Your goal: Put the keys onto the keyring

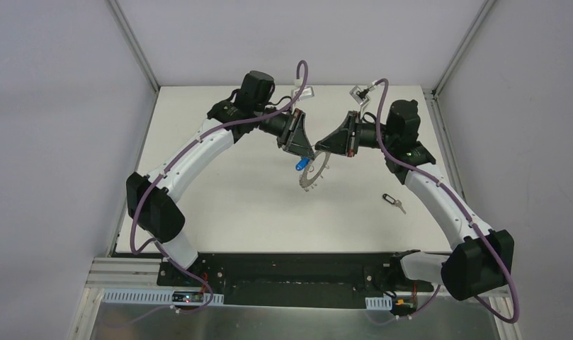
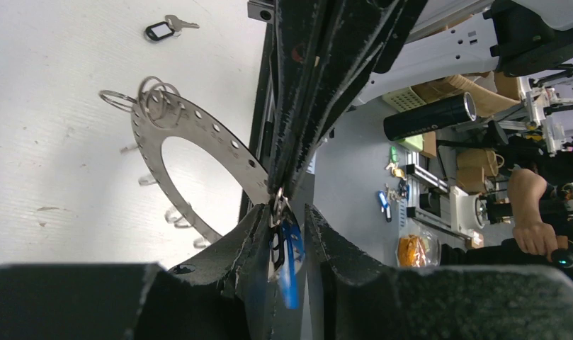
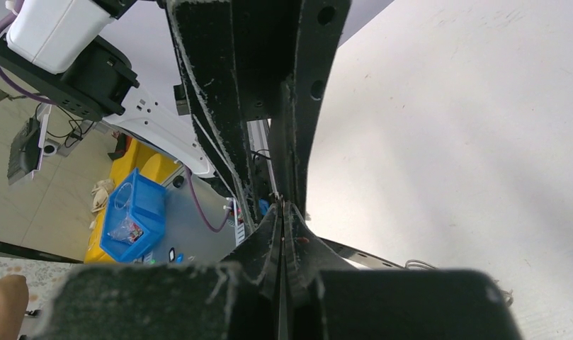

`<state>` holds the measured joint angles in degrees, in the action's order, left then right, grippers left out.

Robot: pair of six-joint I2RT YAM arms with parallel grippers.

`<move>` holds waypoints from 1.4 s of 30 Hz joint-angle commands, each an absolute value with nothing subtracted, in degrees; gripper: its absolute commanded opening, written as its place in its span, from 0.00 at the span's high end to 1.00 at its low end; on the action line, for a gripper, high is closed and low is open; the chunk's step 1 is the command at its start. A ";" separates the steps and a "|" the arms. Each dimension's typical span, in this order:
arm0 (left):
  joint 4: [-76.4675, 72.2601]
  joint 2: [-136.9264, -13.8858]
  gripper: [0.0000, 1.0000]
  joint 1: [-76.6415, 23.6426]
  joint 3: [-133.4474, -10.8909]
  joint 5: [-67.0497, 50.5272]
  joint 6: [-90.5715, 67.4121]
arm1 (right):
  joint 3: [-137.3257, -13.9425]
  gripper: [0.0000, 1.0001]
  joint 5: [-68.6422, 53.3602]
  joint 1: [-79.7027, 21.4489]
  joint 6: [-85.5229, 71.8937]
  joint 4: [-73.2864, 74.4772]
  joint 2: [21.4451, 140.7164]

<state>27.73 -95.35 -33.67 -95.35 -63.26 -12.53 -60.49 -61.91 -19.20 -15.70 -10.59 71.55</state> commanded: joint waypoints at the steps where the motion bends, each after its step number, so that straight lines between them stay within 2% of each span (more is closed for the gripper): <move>1: 23.54 -92.16 0.78 -33.30 -94.05 -66.86 -15.55 | -60.18 1.00 -62.75 -18.08 -17.79 -16.16 70.19; 17: 14.60 -93.57 0.90 -32.61 -93.26 -68.11 -23.37 | -57.28 1.00 -66.37 -17.53 -19.11 -20.49 69.70; 21: 14.23 -94.32 1.00 -32.61 -93.67 -67.99 -23.89 | -56.57 1.00 -68.24 -17.57 -18.79 -21.06 69.46; 23: 14.97 -94.60 1.00 -32.61 -94.02 -67.73 -23.45 | -56.30 1.00 -68.95 -17.57 -18.36 -21.01 69.27; 26: 28.13 -95.55 1.00 -32.90 -98.15 -64.79 -14.80 | -56.19 1.00 -69.49 -17.56 -16.21 -19.54 68.66; 28: 40.27 -96.74 1.00 -33.63 -103.02 -61.55 -5.71 | -57.41 0.98 -69.54 -17.70 -9.97 -13.89 68.33; 30: 46.32 -97.76 1.00 -34.36 -106.44 -59.55 -1.32 | -58.30 0.98 -69.29 -18.10 -6.04 -9.32 68.06; 33: 47.42 -98.00 1.00 -35.03 -106.92 -57.88 -0.79 | -58.55 0.98 -69.86 -18.53 -4.38 -7.57 67.90; 42: 51.04 -98.33 1.00 -37.26 -109.31 -53.13 1.84 | -59.25 0.88 -69.61 -18.94 -0.75 -3.41 67.32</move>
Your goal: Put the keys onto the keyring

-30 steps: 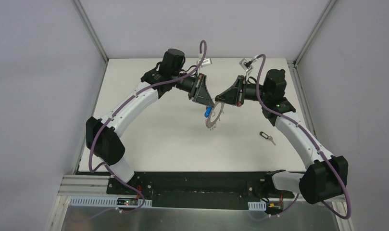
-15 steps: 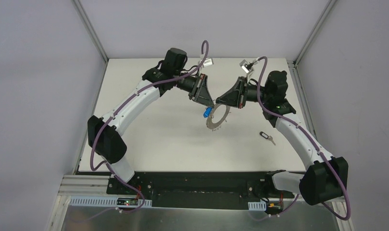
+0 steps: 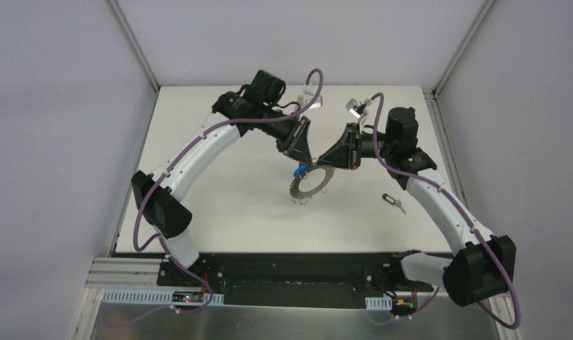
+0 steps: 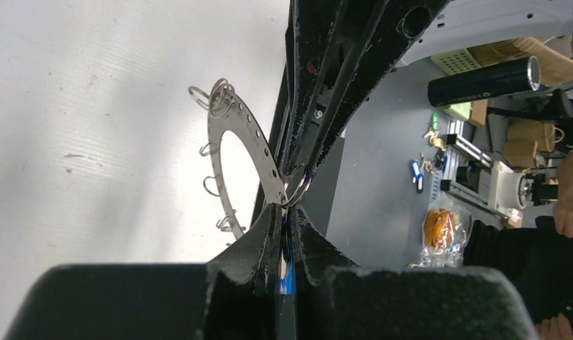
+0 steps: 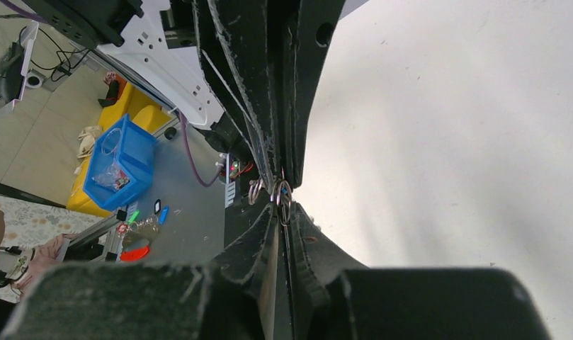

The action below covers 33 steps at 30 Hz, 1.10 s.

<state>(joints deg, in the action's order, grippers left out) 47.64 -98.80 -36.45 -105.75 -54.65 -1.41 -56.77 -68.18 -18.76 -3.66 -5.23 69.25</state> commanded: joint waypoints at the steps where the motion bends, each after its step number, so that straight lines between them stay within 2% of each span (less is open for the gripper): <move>1: 51.26 -98.47 1.00 -37.53 -109.41 -52.92 1.92 | -59.43 0.86 -69.54 -19.07 -0.71 -3.28 67.37; 5: 52.09 -98.61 1.00 -38.67 -109.53 -51.53 2.34 | -60.38 0.79 -68.88 -19.67 -0.35 -2.18 67.83; 11: 52.84 -99.05 1.00 -39.61 -109.78 -50.44 2.57 | -61.31 0.78 -68.13 -20.81 -0.35 -1.79 68.55; 23: 52.65 -99.23 1.00 -39.81 -110.37 -50.62 1.76 | -62.52 0.78 -63.44 -22.52 9.63 7.73 68.25; 26: 52.64 -99.23 1.00 -39.81 -110.37 -50.78 1.71 | -62.73 0.82 -62.45 -22.76 10.28 8.32 68.12; 30: 52.82 -99.23 1.00 -39.81 -109.99 -50.79 2.12 | -62.92 1.00 -62.21 -22.70 8.92 6.97 68.09; 33: 52.43 -98.55 1.00 -39.81 -109.01 -51.92 3.42 | -62.80 1.00 -63.02 -22.44 7.47 5.39 68.16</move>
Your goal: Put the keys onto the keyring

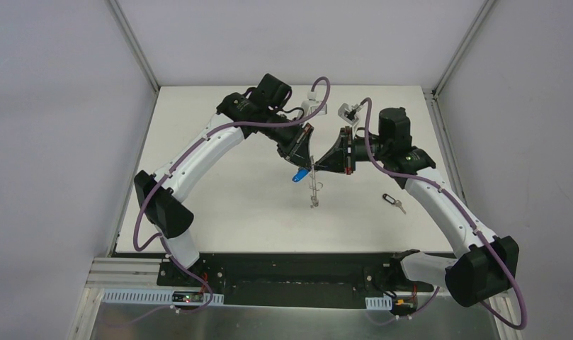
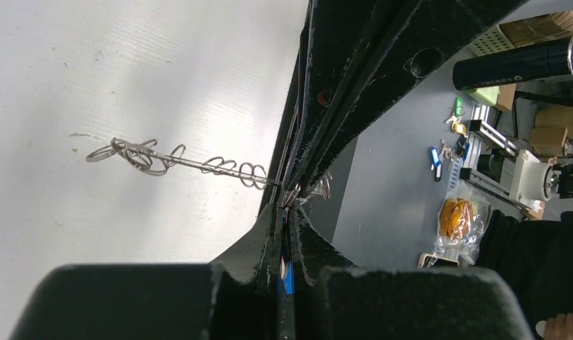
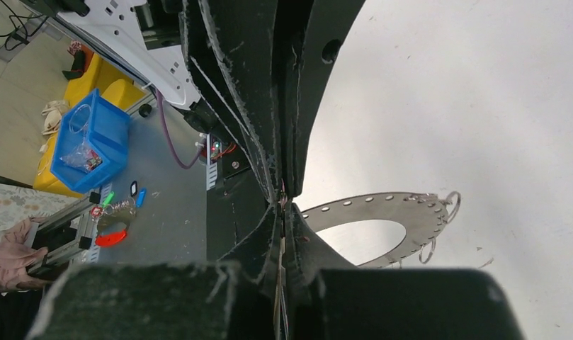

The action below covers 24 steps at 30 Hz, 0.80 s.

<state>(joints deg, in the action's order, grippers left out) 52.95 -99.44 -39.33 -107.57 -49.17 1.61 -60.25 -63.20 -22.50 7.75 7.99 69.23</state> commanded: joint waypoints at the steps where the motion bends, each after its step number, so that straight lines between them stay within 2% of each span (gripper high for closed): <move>1: 51.81 -97.94 1.00 -39.75 -108.30 -52.00 3.88 | -62.45 1.00 -63.65 -22.15 5.67 3.78 68.07; 5: 45.34 -93.67 0.85 -39.11 -102.09 -52.48 5.51 | -60.62 1.00 -66.38 -20.74 -3.09 -4.77 68.16; 9: 36.98 -89.71 0.76 -37.84 -96.09 -53.96 5.78 | -59.35 1.00 -68.23 -19.67 -11.20 -13.12 68.54; 18: 30.90 -88.10 0.64 -35.17 -93.27 -56.50 4.34 | -57.47 1.00 -70.45 -18.93 -14.52 -17.95 68.74; 24: 26.50 -87.92 0.61 -34.45 -93.27 -58.46 1.32 | -56.72 1.00 -71.29 -18.94 -13.68 -18.01 68.73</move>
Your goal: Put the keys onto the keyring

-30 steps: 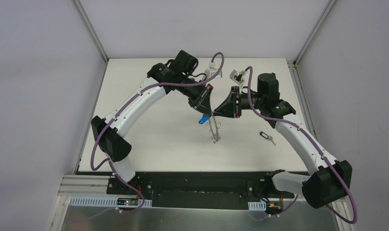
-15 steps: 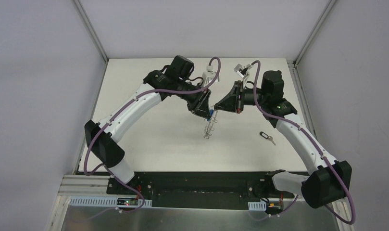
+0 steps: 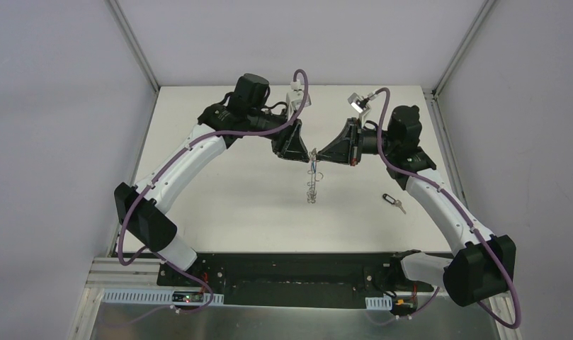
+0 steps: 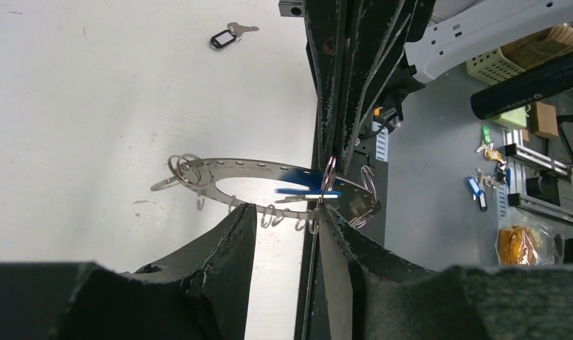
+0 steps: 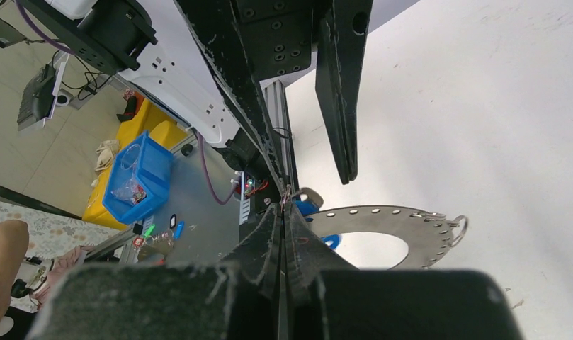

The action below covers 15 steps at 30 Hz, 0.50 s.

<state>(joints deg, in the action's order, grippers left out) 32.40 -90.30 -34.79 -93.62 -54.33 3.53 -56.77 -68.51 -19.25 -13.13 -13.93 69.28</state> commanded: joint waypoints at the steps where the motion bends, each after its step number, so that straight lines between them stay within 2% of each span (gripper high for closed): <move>1: 25.74 -88.16 0.62 -34.45 -93.25 -59.22 0.41 | -56.62 1.00 -71.28 -18.91 -13.55 -18.02 68.73; 7: 25.45 -90.20 0.72 -34.45 -93.90 -61.73 -3.12 | -56.35 1.00 -71.24 -18.98 -13.27 -17.87 68.64; 15: 28.49 -90.32 0.71 -34.38 -94.73 -62.85 -1.53 | -57.65 1.00 -70.18 -18.86 -7.84 -11.94 68.49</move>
